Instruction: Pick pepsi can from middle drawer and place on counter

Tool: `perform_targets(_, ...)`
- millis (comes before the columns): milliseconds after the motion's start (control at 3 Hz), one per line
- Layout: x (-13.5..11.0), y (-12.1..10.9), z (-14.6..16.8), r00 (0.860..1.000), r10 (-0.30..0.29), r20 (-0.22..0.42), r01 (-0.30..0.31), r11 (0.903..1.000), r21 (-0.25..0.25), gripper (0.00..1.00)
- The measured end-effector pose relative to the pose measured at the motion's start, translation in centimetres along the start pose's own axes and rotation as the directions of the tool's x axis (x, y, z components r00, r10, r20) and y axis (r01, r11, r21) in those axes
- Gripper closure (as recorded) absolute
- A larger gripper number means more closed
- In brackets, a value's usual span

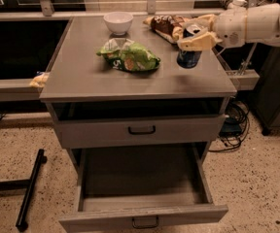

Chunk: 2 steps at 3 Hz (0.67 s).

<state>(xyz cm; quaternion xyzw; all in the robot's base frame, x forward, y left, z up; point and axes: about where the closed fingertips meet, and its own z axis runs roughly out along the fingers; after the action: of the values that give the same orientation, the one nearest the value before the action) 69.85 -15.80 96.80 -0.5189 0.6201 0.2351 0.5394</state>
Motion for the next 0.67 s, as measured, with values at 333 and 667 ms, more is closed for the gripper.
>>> perform_targets(333, 1.6, -0.4, 0.8, 0.999, 0.051, 0.008, -0.051, 0.9987, 0.009, 1.00)
perform_targets(667, 3.4, -0.1, 1.3, 0.995, 0.099, -0.003, -0.099, 0.9951, 0.003, 1.00)
